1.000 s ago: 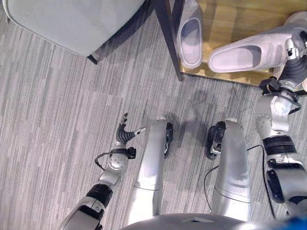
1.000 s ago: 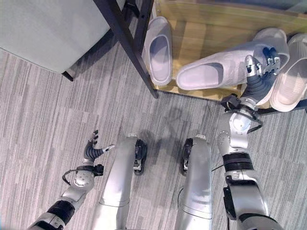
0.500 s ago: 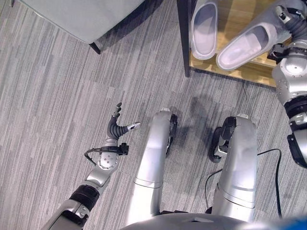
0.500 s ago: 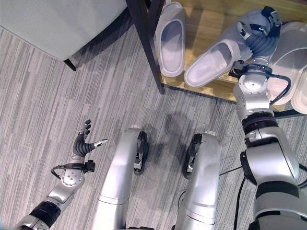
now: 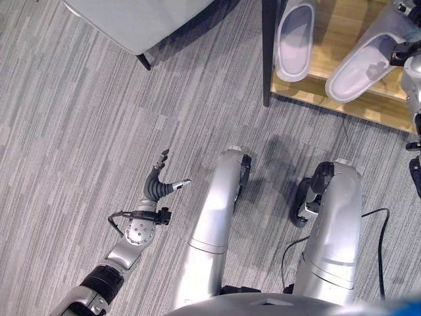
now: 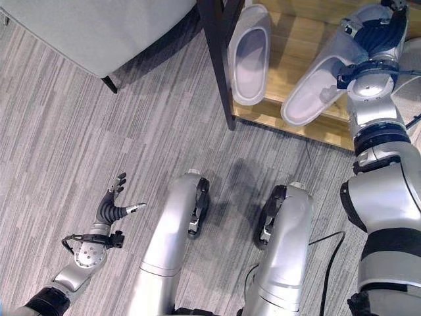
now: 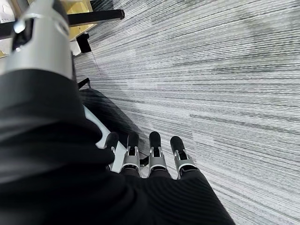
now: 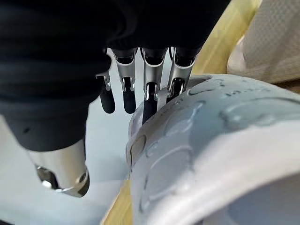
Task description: Arrange the slippers neatly on the shoe rack.
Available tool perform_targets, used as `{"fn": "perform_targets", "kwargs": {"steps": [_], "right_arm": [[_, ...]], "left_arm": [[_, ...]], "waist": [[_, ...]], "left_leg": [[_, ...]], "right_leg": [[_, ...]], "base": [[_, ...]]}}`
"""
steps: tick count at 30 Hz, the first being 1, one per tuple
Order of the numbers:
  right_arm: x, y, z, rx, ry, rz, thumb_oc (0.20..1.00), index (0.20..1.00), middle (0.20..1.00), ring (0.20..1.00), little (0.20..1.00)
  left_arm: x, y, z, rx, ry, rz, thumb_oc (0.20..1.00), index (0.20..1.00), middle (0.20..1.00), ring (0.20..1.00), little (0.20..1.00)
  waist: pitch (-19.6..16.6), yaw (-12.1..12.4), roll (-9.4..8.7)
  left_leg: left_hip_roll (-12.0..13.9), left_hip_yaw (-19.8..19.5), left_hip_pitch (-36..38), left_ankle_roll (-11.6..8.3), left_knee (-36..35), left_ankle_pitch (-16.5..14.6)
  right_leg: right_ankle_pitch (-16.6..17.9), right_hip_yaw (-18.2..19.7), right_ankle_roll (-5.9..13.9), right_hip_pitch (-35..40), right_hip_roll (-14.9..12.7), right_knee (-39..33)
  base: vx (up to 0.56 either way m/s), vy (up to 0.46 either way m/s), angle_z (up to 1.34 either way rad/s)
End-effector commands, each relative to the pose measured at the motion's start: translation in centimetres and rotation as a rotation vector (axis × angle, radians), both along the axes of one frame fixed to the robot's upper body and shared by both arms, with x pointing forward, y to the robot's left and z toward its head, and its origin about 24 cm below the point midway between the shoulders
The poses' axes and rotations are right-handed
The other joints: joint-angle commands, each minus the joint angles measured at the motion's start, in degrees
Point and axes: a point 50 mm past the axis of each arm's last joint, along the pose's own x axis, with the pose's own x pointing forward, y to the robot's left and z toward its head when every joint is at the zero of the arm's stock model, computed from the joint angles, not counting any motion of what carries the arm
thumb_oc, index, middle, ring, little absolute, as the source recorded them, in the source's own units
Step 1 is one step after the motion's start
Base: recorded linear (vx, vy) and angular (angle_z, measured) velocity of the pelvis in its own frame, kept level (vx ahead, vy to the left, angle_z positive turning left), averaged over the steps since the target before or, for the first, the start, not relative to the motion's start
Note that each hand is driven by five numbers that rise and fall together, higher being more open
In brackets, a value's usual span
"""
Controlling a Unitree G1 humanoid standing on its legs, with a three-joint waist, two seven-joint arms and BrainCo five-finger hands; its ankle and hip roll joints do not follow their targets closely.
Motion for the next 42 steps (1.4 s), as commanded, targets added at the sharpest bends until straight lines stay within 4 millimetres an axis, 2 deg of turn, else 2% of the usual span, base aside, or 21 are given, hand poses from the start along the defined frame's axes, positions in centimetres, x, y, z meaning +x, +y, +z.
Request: {"fn": "perform_targets", "kwargs": {"steps": [1, 6, 7, 8, 9, 10, 13, 19, 20, 21, 24, 26, 28, 29, 32, 33, 37, 42], "right_arm": [[-0.9, 0.6, 4.2, -0.087, -0.111, -0.019, 0.200, 0.200, 0.200, 0.200, 0.200], [-0.9, 0.5, 4.4, -0.110, -0.100, -0.072, 0.200, 0.200, 0.200, 0.200, 0.200], [-0.9, 0.8, 4.8, -0.127, -0.106, -0.083, 0.586, 0.586, 0.586, 0.586, 0.586], [-0.9, 0.8, 4.8, -0.127, -0.106, -0.083, 0.586, 0.586, 0.586, 0.586, 0.586], [-0.7, 1.0, 4.6, -0.138, -0.092, -0.094, 1.000, 1.000, 1.000, 1.000, 1.000], [-0.6, 1.2, 4.8, -0.157, -0.085, -0.105, 1.000, 1.000, 1.000, 1.000, 1.000], [-0.5, 1.9, 5.3, -0.190, -0.094, -0.109, 1.000, 1.000, 1.000, 1.000, 1.000], [-0.8, 3.3, 7.0, -0.194, -0.175, -0.077, 1.000, 1.000, 1.000, 1.000, 1.000], [-0.9, 4.2, 7.5, -0.175, -0.250, -0.049, 1.000, 1.000, 1.000, 1.000, 1.000], [-0.9, 4.2, 7.4, -0.174, -0.251, -0.049, 1.000, 1.000, 1.000, 1.000, 1.000], [-1.2, 6.0, 7.2, -0.154, -0.351, 0.031, 1.000, 1.000, 1.000, 1.000, 1.000], [-1.4, 6.0, 7.1, -0.166, -0.374, 0.028, 1.000, 1.000, 1.000, 1.000, 1.000], [-1.4, 6.1, 6.5, -0.161, -0.379, 0.036, 1.000, 1.000, 1.000, 1.000, 1.000], [-2.0, 6.6, 5.8, -0.140, -0.435, 0.082, 1.000, 1.000, 1.000, 1.000, 1.000], [-2.8, 7.2, 5.7, -0.109, -0.511, 0.122, 1.000, 1.000, 1.000, 1.000, 1.000], [-3.9, 7.7, 5.5, -0.115, -0.582, 0.145, 1.000, 1.000, 1.000, 1.000, 1.000], [-4.0, 7.1, 3.9, -0.097, -0.561, 0.123, 1.000, 1.000, 1.000, 1.000, 1.000], [-3.1, 7.3, 0.3, -0.017, -0.481, 0.107, 1.000, 1.000, 1.000, 1.000, 1.000]], "left_arm": [[-0.3, -0.4, 2.0, 0.006, -0.094, -0.079, 1.000, 1.000, 1.000, 1.000, 1.000], [-0.6, -0.3, 2.3, 0.006, -0.112, -0.071, 1.000, 1.000, 1.000, 1.000, 1.000], [-0.6, -0.4, 2.4, 0.006, -0.123, -0.072, 1.000, 1.000, 1.000, 1.000, 1.000], [-0.6, -0.4, 2.4, 0.006, -0.123, -0.072, 1.000, 1.000, 1.000, 1.000, 1.000], [-0.4, -0.5, 2.6, 0.000, -0.132, -0.075, 1.000, 1.000, 1.000, 1.000, 1.000], [-0.2, -0.7, 3.4, -0.005, -0.167, -0.089, 1.000, 1.000, 1.000, 1.000, 1.000], [-0.3, -0.8, 3.9, -0.008, -0.176, -0.110, 1.000, 1.000, 1.000, 1.000, 1.000], [-0.7, -0.9, 3.1, 0.001, -0.139, -0.117, 1.000, 1.000, 1.000, 1.000, 1.000], [-0.9, -1.0, 2.7, -0.001, -0.128, -0.109, 1.000, 1.000, 1.000, 1.000, 1.000], [-0.9, -1.0, 2.6, 0.000, -0.128, -0.109, 1.000, 1.000, 1.000, 1.000, 1.000], [-0.7, -0.8, 2.5, -0.016, -0.139, -0.071, 1.000, 1.000, 1.000, 1.000, 1.000], [-0.9, -0.4, 2.3, -0.028, -0.141, -0.038, 1.000, 1.000, 1.000, 1.000, 1.000], [-1.2, -0.3, 2.1, -0.027, -0.131, -0.029, 1.000, 1.000, 1.000, 1.000, 1.000], [-1.5, -0.4, 1.7, -0.044, -0.117, -0.014, 1.000, 1.000, 1.000, 1.000, 1.000], [-1.5, -0.3, 1.5, -0.068, -0.110, 0.007, 1.000, 1.000, 1.000, 1.000, 1.000], [-1.6, -0.1, 1.3, -0.080, -0.105, 0.029, 1.000, 1.000, 1.000, 1.000, 1.000], [-1.5, -0.1, 1.3, -0.086, -0.106, 0.036, 1.000, 1.000, 1.000, 1.000, 1.000], [-1.0, -0.1, 1.9, -0.108, -0.130, 0.048, 1.000, 1.000, 1.000, 1.000, 1.000]], "waist": [[2.2, 1.2, -0.64], [4.1, 1.4, -0.40], [4.5, 1.4, -0.35], [4.5, 1.4, -0.35], [5.2, 1.6, -0.22], [5.6, 1.7, 0.09], [5.6, 1.7, 0.16], [5.6, 1.8, -0.09], [5.6, 1.7, -0.13], [5.6, 1.7, -0.17], [5.6, 1.1, -0.71], [5.6, 0.6, -1.01], [5.6, 0.5, -1.12], [5.6, -0.3, -1.42], [5.6, -1.0, -1.69], [5.6, -1.7, -2.05], [5.6, -2.1, -2.36], [5.6, -3.0, -2.79]], "left_leg": [[2.0, -3.1, 1.1, 0.12, 0.9, -4.4], [1.9, -3.0, 1.1, 0.25, 1.9, -4.6], [2.2, -3.0, 1.1, 0.27, 2.5, -4.7], [2.2, -3.0, 1.1, 0.27, 2.5, -4.7], [2.2, -3.1, 1.1, 0.23, 3.3, -5.0], [2.4, -2.9, 1.1, 0.07, 4.0, -5.1], [2.3, -3.3, 1.1, -0.07, 5.0, -5.9], [2.4, -3.6, 1.1, -0.24, 6.4, -6.5], [2.4, -3.2, 1.1, -0.26, 6.2, -6.4], [2.4, -3.2, 1.1, -0.25, 6.2, -6.3], [2.1, -3.1, 1.1, -0.34, 6.3, -6.4], [2.1, -3.4, 1.1, -0.61, 7.6, -6.9], [2.2, -3.5, 1.1, -0.52, 8.6, -7.5], [2.5, -3.4, 1.1, -0.56, 9.7, -7.9], [2.6, -3.4, 1.1, -0.60, 10.1, -7.7], [2.4, -3.6, 1.1, -0.71, 10.9, -7.8], [2.4, -4.1, 1.1, -0.95, 12.5, -8.1], [2.6, -4.3, 1.1, -1.22, 14.1, -8.0]], "right_leg": [[0.2, 6.0, -1.96, 5.4, -0.4, 2.5], [-0.1, 6.7, -2.38, 5.4, -0.3, 4.0], [-0.2, 6.6, -2.46, 5.4, -0.6, 4.2], [-0.2, 6.6, -2.46, 5.4, -0.6, 4.2], [-0.4, 6.8, -2.52, 5.4, -0.5, 5.2], [-0.8, 6.7, -2.67, 5.4, -0.8, 5.6], [-1.4, 6.9, -2.67, 5.4, -0.6, 6.9], [-1.8, 7.1, -2.64, 5.4, -0.6, 8.4], [-2.0, 7.3, -2.87, 5.4, -0.7, 8.5], [-2.0, 7.4, -2.87, 5.4, -0.7, 8.5], [-1.7, 7.7, -3.06, 5.4, -0.5, 8.9], [-2.0, 8.0, -2.84, 5.4, -0.3, 10.3], [-2.5, 8.4, -2.96, 5.4, -0.2, 11.4], [-2.5, 8.4, -2.92, 5.4, 0.1, 12.2], [-2.3, 8.2, -2.72, 5.4, 0.2, 12.2], [-2.4, 8.0, -2.63, 5.4, 0.5, 12.9], [-2.7, 8.0, -2.24, 5.4, 1.1, 14.5], [-2.6, 8.0, -2.17, 5.4, 1.8, 16.0]], "base": [[0.02, 0.009, 0.11], [0.00, 0.000, 0.03], [0.00, 0.000, 0.00], [-0.01, 0.011, 0.03], [0.00, 0.000, 0.00], [0.00, 0.000, 0.00], [0.00, -0.003, 0.01], [0.00, 0.000, 0.00], [0.00, 0.000, 0.00], [-0.04, 0.015, -0.01], [-0.01, 0.002, 0.00], [0.00, 0.000, 0.00], [0.00, 0.000, 0.00], [0.00, 0.000, 0.00], [-0.05, -0.008, -0.08], [-0.06, -0.008, -0.09], [-0.04, -0.027, -0.06], [-0.06, -0.036, -0.05]]}}
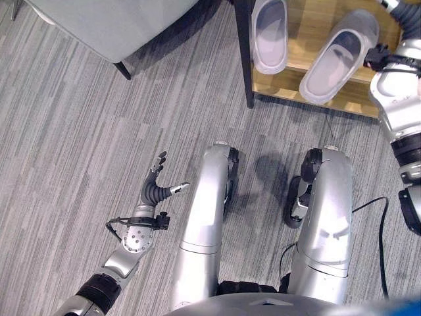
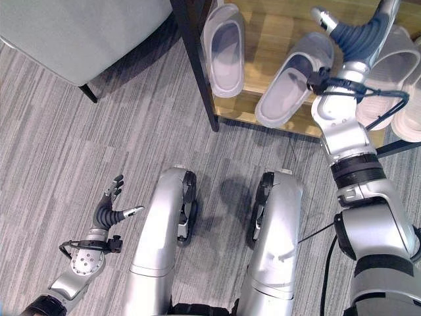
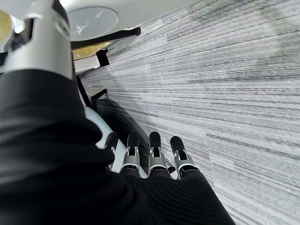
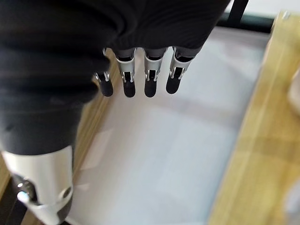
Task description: Arrange the slippers neatly on the shoe rack.
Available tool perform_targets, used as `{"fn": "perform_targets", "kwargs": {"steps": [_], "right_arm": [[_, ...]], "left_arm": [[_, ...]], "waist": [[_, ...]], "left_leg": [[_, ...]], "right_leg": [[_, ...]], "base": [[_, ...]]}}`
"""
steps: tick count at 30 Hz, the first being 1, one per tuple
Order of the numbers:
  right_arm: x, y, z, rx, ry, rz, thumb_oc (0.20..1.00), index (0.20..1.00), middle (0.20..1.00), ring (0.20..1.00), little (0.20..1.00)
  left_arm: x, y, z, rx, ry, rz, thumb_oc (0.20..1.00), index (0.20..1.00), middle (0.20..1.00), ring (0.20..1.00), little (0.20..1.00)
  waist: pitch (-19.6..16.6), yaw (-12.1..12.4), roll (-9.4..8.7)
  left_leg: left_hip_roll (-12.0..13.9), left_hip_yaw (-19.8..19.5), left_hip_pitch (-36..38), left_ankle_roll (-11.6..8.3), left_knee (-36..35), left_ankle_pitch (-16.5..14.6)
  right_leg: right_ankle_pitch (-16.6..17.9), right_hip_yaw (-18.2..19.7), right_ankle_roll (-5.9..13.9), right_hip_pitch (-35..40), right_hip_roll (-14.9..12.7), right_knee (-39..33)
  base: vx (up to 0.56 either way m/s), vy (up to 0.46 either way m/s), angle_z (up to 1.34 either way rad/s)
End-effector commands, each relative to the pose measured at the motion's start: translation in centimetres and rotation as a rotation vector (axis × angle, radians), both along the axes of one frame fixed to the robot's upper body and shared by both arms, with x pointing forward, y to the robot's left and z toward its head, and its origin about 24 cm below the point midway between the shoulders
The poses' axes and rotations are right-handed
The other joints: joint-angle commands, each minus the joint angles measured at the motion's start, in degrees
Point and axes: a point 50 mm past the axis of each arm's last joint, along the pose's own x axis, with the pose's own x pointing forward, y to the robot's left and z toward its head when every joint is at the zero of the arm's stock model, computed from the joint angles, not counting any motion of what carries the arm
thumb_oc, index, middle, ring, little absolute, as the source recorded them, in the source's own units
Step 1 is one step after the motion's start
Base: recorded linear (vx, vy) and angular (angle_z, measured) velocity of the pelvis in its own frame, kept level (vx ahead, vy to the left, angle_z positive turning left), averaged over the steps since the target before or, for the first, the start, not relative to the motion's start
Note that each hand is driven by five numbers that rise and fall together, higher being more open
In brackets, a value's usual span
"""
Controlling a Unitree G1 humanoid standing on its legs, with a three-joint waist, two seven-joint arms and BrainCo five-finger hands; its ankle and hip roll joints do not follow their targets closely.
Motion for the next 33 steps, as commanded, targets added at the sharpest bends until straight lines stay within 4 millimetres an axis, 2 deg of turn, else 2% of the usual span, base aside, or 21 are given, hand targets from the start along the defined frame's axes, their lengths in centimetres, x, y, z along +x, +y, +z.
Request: {"fn": "perform_targets", "kwargs": {"steps": [1, 6, 15, 28, 33], "right_arm": [[-0.3, 0.8, 2.1, 0.009, -0.090, 0.009, 1.000, 1.000, 1.000, 1.000, 1.000], [0.6, 2.2, -0.3, 0.006, 0.005, 0.048, 1.000, 1.000, 1.000, 1.000, 1.000], [0.8, 2.8, -4.0, 0.118, 0.069, 0.050, 1.000, 1.000, 1.000, 1.000, 1.000], [1.3, 2.7, -5.9, 0.257, 0.118, 0.101, 1.000, 1.000, 1.000, 1.000, 1.000], [1.7, 3.4, -6.4, 0.283, 0.151, 0.124, 1.000, 1.000, 1.000, 1.000, 1.000]], "left_arm": [[0.0, 0.2, 1.6, -0.059, -0.088, 0.029, 1.000, 1.000, 1.000, 1.000, 1.000], [0.4, 0.4, 1.5, -0.067, -0.087, 0.062, 1.000, 1.000, 1.000, 1.000, 1.000], [1.2, 0.6, 1.8, -0.042, -0.105, 0.086, 1.000, 1.000, 1.000, 1.000, 1.000], [1.1, 0.9, 1.6, -0.042, -0.090, 0.097, 1.000, 1.000, 1.000, 1.000, 1.000], [1.1, 1.1, 1.7, -0.044, -0.089, 0.093, 1.000, 1.000, 1.000, 1.000, 1.000]], "waist": [[0.1, 3.1, -1.94], [0.1, 2.9, -2.00], [0.1, 2.1, -2.00], [0.1, 2.4, -1.93], [0.1, 3.0, -1.46]], "left_leg": [[1.5, -3.5, -0.3, -0.51, 2.8, -5.7], [1.2, -3.9, -0.3, -0.71, 5.4, -6.5], [1.5, -3.2, -0.3, -0.61, 7.8, -7.7], [1.5, -3.0, -0.3, -0.50, 7.7, -8.0], [1.3, -3.0, -0.3, -0.52, 8.0, -8.2]], "right_leg": [[-1.3, 7.0, -3.11, 4.3, 0.1, 6.2], [-1.7, 7.2, -2.63, 4.2, 0.9, 8.6], [-1.2, 8.4, -2.19, 4.3, 1.6, 11.2], [-0.9, 8.8, -2.32, 4.3, 1.5, 11.4], [-0.6, 9.1, -2.28, 4.6, 1.5, 11.7]], "base": [[-0.04, -0.022, 0.02], [-0.03, -0.012, 0.01], [0.00, -0.007, -0.01], [0.00, 0.000, 0.00], [0.01, 0.005, 0.00]]}}
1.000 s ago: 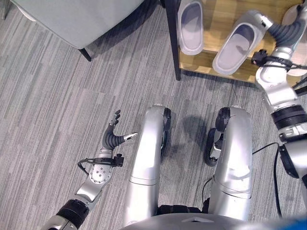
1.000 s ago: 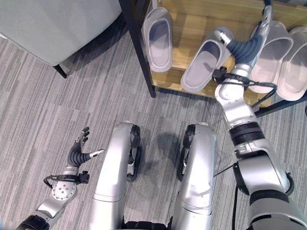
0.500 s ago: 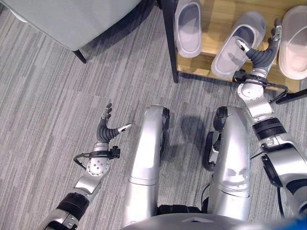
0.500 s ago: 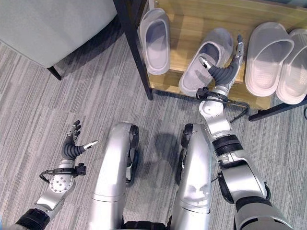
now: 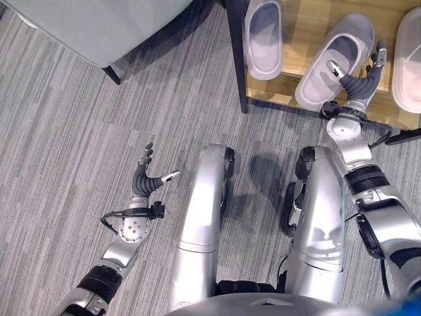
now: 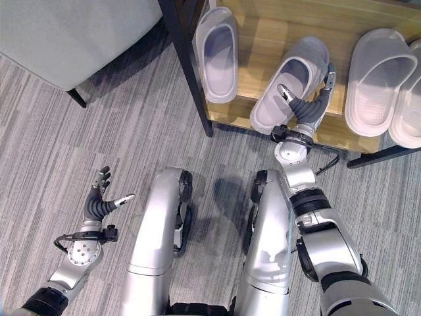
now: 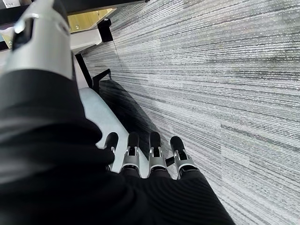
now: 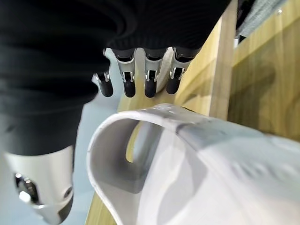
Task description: Arrange the slippers neatly on the shoe rack.
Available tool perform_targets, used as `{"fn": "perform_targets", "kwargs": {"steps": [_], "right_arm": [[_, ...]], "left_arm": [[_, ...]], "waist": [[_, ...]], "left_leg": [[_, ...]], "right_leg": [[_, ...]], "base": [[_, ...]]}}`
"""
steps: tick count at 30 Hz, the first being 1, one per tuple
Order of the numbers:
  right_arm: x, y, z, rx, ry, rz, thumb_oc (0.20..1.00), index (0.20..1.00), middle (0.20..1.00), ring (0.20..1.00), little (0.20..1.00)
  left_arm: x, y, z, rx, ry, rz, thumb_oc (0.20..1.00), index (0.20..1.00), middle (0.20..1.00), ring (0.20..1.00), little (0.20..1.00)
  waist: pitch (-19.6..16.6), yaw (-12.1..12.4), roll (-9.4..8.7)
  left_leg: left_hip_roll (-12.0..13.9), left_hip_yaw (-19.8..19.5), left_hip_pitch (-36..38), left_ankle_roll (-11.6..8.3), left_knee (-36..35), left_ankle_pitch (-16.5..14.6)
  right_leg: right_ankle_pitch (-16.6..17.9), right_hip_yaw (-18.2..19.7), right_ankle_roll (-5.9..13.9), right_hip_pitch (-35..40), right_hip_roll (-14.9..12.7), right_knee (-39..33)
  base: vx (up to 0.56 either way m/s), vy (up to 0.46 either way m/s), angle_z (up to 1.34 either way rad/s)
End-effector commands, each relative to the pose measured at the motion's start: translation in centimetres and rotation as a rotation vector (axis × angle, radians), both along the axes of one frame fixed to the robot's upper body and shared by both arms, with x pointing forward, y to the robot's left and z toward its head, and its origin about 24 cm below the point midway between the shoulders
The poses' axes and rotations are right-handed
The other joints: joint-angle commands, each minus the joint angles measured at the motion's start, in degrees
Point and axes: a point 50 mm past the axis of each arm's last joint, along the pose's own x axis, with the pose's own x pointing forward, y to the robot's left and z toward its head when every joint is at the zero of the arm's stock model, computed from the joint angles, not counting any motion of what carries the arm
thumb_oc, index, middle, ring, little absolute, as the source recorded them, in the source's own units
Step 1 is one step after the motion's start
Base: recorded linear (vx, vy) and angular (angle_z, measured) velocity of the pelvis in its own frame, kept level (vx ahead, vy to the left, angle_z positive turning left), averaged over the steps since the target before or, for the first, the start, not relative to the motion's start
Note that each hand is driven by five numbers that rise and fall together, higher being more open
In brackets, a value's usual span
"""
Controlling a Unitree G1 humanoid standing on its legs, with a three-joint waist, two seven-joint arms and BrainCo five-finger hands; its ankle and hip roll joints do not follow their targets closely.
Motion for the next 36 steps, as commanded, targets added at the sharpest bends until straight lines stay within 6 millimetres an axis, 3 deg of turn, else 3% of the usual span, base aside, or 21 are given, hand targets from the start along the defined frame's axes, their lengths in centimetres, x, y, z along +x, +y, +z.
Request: {"fn": "perform_targets", "kwargs": {"steps": [1, 23, 29, 36], "right_arm": [[0.4, 0.8, 3.3, 0.011, -0.130, 0.033, 1.000, 1.000, 1.000, 1.000, 1.000], [3.0, 1.0, 7.1, 0.027, -0.066, -0.030, 1.000, 1.000, 1.000, 1.000, 1.000], [3.3, 0.3, 7.9, -0.005, -0.034, -0.081, 1.000, 1.000, 1.000, 1.000, 1.000], [3.1, -1.3, 10.4, -0.073, -0.045, -0.165, 1.000, 1.000, 1.000, 1.000, 1.000]], "left_arm": [[-0.3, -0.4, 0.5, -0.023, -0.039, -0.018, 1.000, 1.000, 1.000, 1.000, 1.000], [-1.5, -0.8, -0.4, -0.024, 0.027, -0.099, 1.000, 1.000, 1.000, 1.000, 1.000], [-1.8, -0.9, -0.6, -0.030, 0.036, -0.113, 1.000, 1.000, 1.000, 1.000, 1.000], [-2.1, -0.7, -0.6, -0.022, 0.039, -0.120, 1.000, 1.000, 1.000, 1.000, 1.000]], "waist": [[-1.1, 3.2, -0.51], [-1.1, 6.3, 1.59], [-1.1, 7.4, 2.18], [-1.1, 8.4, 2.33]], "left_leg": [[1.2, -3.3, -1.9, 0.34, 1.7, -1.2], [0.6, -2.9, -1.9, 0.21, 1.0, -0.9], [0.3, -2.9, -1.9, 0.19, 0.6, -0.9], [0.1, -2.9, -1.9, 0.19, 0.7, -0.9]], "right_leg": [[5.8, 7.3, -3.72, 3.8, 0.7, 4.9], [6.4, 7.7, -3.63, 5.1, -0.6, 4.2], [6.6, 7.8, -3.52, 5.4, -1.3, 3.7], [6.9, 8.0, -3.68, 5.9, -1.9, 3.8]], "base": [[0.00, 0.000, 0.00], [0.01, 0.015, 0.03], [0.01, 0.017, 0.03], [0.02, 0.014, 0.09]]}}
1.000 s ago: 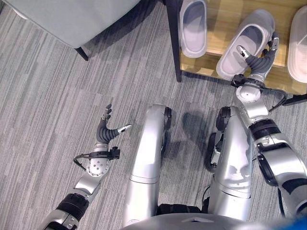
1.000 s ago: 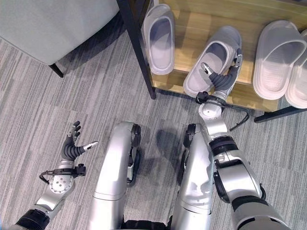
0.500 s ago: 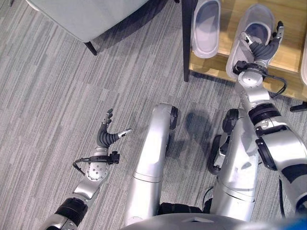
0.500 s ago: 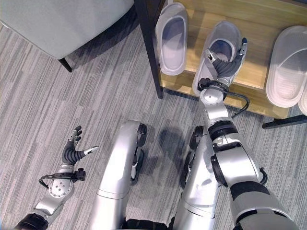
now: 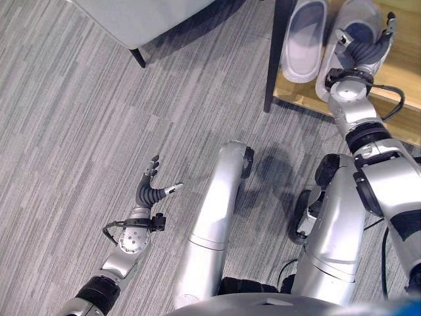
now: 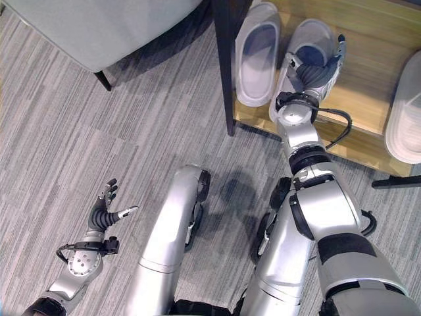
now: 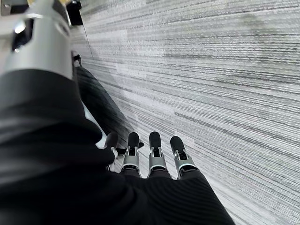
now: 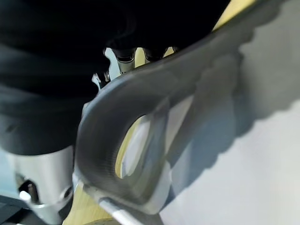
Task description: Arrange the slippers neatly on the shoe rack.
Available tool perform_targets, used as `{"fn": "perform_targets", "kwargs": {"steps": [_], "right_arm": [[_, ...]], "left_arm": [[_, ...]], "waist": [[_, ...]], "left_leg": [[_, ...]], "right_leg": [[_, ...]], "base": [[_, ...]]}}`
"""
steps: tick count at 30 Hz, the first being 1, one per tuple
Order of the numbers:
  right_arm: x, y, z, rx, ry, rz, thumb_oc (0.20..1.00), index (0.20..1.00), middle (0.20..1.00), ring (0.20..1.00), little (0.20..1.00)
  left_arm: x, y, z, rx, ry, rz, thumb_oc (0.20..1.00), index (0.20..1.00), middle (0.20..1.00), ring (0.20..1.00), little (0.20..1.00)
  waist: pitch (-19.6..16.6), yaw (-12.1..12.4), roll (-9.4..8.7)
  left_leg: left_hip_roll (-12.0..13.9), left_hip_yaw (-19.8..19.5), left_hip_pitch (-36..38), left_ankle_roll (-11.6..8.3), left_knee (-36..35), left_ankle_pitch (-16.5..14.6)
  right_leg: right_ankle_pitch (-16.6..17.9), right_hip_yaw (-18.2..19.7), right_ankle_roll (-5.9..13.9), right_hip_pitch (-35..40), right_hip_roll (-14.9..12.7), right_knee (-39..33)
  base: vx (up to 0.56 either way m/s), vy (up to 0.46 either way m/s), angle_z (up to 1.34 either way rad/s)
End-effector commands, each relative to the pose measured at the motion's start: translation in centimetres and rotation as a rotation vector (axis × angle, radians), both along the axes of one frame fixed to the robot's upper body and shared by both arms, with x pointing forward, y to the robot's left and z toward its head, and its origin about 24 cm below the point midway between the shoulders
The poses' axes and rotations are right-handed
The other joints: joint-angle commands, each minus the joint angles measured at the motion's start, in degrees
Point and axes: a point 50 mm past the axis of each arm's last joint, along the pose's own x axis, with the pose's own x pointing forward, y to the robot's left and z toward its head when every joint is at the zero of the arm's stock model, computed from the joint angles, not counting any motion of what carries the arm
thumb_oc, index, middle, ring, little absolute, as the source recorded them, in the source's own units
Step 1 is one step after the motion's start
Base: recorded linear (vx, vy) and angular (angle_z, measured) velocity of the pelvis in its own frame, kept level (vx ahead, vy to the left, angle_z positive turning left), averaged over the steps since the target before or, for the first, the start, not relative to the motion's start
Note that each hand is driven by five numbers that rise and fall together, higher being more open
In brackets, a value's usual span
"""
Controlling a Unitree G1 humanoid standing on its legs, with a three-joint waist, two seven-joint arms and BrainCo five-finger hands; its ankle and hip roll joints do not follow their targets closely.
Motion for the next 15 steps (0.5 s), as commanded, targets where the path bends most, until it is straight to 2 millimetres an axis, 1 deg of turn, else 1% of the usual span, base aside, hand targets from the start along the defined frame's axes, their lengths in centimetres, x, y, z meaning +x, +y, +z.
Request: {"fn": "perform_targets", "kwargs": {"steps": [1, 3, 6, 9, 10, 11, 13, 15], "right_arm": [[-0.3, 0.6, 4.5, -0.063, -0.120, 0.004, 1.000, 1.000, 1.000, 1.000, 1.000], [-0.5, -0.5, 5.3, -0.099, -0.115, -0.037, 1.000, 1.000, 1.000, 1.000, 1.000], [-0.8, -1.3, 6.0, -0.136, -0.109, -0.066, 1.000, 1.000, 1.000, 1.000, 1.000], [-1.0, -2.1, 6.4, -0.171, -0.092, -0.093, 1.000, 1.000, 1.000, 1.000, 1.000], [-1.2, -3.0, 6.6, -0.190, -0.074, -0.121, 1.000, 1.000, 1.000, 1.000, 1.000], [-1.3, -3.4, 6.5, -0.204, -0.060, -0.131, 1.000, 1.000, 1.000, 1.000, 1.000], [-1.5, -3.6, 6.7, -0.191, -0.076, -0.130, 1.000, 1.000, 1.000, 1.000, 1.000], [-1.6, -3.3, 6.9, -0.178, -0.118, -0.099, 1.000, 1.000, 1.000, 1.000, 1.000]], "left_arm": [[-0.4, -0.5, 1.3, -0.002, -0.062, -0.073, 1.000, 1.000, 1.000, 1.000, 1.000], [-0.5, -0.6, 1.2, 0.002, -0.061, -0.079, 1.000, 1.000, 1.000, 1.000, 1.000], [-0.5, -0.6, 1.4, 0.008, -0.066, -0.086, 1.000, 1.000, 1.000, 1.000, 1.000], [-0.7, -0.5, 1.2, 0.012, -0.060, -0.089, 1.000, 1.000, 1.000, 1.000, 1.000], [-0.8, -0.5, 1.2, 0.017, -0.056, -0.093, 1.000, 1.000, 1.000, 1.000, 1.000], [-1.0, -0.5, 0.9, 0.016, -0.044, -0.095, 1.000, 1.000, 1.000, 1.000, 1.000], [-1.0, -0.6, 1.0, 0.019, -0.045, -0.103, 1.000, 1.000, 1.000, 1.000, 1.000], [-1.1, -0.7, 1.0, 0.019, -0.048, -0.103, 1.000, 1.000, 1.000, 1.000, 1.000]], "waist": [[-2.0, 2.0, 0.31], [-2.0, 1.9, 0.29], [-2.0, 2.1, 0.63], [-2.0, 2.2, 0.80], [-2.0, 2.4, 0.93], [-2.0, 2.6, 1.15], [-2.0, 2.7, 1.34], [-2.0, 2.3, 1.29]], "left_leg": [[2.9, -2.9, -1.7, 0.09, 1.1, -0.7], [3.1, -2.6, -1.7, 0.13, 1.5, -0.8], [3.0, -2.3, -1.7, 0.15, 1.3, -0.9], [2.9, -1.8, -1.7, 0.24, 0.8, -0.6], [2.8, -1.9, -1.7, 0.17, 0.6, -0.4], [2.6, -1.9, -1.7, 0.13, 0.3, -0.5], [2.6, -1.8, -1.7, 0.37, -0.2, -0.3], [2.4, -1.5, -1.7, 0.47, -0.3, -0.2]], "right_leg": [[9.9, 7.8, -4.25, 3.9, 1.6, 3.3], [9.9, 8.2, -4.34, 4.0, 1.4, 3.5], [9.9, 8.7, -4.32, 4.1, 1.0, 3.2], [10.1, 8.9, -4.38, 4.1, 0.6, 2.8], [10.2, 9.0, -4.37, 4.1, 0.4, 2.8], [10.1, 9.2, -4.34, 4.1, 0.3, 2.5], [10.2, 9.0, -4.43, 4.1, 0.2, 2.3], [10.5, 9.0, -4.41, 4.6, 0.2, 2.3]], "base": [[0.02, 0.021, 0.10], [0.01, 0.014, 0.03], [0.00, 0.000, 0.00], [0.02, 0.024, 0.03], [0.03, 0.027, 0.05], [0.03, 0.016, 0.06], [0.01, 0.029, 0.05], [0.01, 0.040, 0.01]]}}
